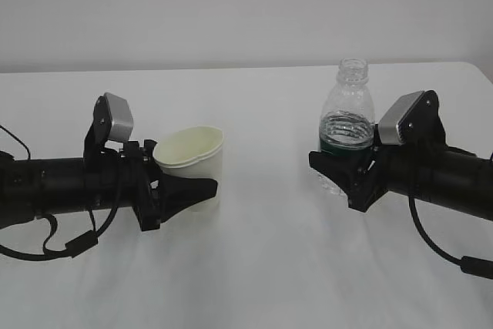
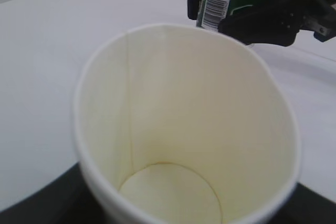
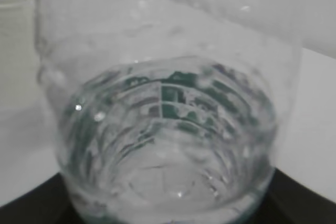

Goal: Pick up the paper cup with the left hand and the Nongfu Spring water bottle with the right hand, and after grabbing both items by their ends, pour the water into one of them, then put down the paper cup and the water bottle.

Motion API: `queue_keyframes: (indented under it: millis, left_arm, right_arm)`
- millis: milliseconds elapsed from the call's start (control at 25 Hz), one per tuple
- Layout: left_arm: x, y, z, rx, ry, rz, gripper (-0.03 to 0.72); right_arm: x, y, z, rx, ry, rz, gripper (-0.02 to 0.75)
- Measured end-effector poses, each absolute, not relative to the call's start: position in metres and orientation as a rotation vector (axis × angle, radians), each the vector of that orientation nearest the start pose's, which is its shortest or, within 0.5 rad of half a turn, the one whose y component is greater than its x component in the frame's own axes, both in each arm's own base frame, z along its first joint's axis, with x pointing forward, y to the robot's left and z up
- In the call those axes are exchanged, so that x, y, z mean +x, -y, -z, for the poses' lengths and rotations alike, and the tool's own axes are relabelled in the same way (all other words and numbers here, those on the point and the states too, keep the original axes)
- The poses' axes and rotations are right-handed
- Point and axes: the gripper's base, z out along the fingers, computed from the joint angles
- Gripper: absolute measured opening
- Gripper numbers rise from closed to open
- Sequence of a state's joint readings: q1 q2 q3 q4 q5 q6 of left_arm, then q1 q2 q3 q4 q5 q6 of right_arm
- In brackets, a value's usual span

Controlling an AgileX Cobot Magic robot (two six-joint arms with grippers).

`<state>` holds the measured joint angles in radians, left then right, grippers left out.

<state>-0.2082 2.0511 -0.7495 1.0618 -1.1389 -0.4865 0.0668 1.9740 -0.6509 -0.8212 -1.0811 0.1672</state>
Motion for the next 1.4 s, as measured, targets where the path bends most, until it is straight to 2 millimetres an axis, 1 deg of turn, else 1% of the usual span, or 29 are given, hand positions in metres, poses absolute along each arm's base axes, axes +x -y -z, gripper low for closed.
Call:
queue_keyframes:
  millis: [160, 400, 560, 680, 840, 1080, 1240, 1400]
  left_arm:
    - [0.294, 0.151, -0.106, 0.972, -1.666, 0.963, 0.465]
    - [0.279, 0.179, -0.106, 1.058, -1.633, 1.028, 0.465]
    - [0.269, 0.195, -0.107, 1.077, -1.617, 1.062, 0.465]
    - [0.265, 0.203, -0.108, 1.084, -1.610, 1.077, 0.465]
    - [0.261, 0.209, -0.108, 1.105, -1.589, 1.075, 0.465]
    - [0.261, 0.211, -0.108, 1.109, -1.578, 1.064, 0.465]
    - [0.260, 0.211, -0.108, 1.114, -1.575, 1.066, 0.465]
    - [0.258, 0.211, -0.108, 1.143, -1.567, 1.073, 0.465]
  right_arm:
    - [0.309, -0.081, -0.115, -0.825, -1.666, -0.515, 0.473]
    - [0.307, -0.083, -0.115, -0.846, -1.656, -0.528, 0.473]
    - [0.306, -0.084, -0.114, -0.869, -1.652, -0.536, 0.473]
    - [0.305, -0.085, -0.114, -0.888, -1.646, -0.544, 0.473]
    - [0.302, -0.086, -0.114, -0.925, -1.630, -0.562, 0.473]
    - [0.300, -0.089, -0.115, -0.949, -1.610, -0.582, 0.473]
    - [0.299, -0.100, -0.116, -0.997, -1.577, -0.589, 0.473]
    - [0.303, -0.110, -0.121, -1.036, -1.533, -0.586, 0.473]
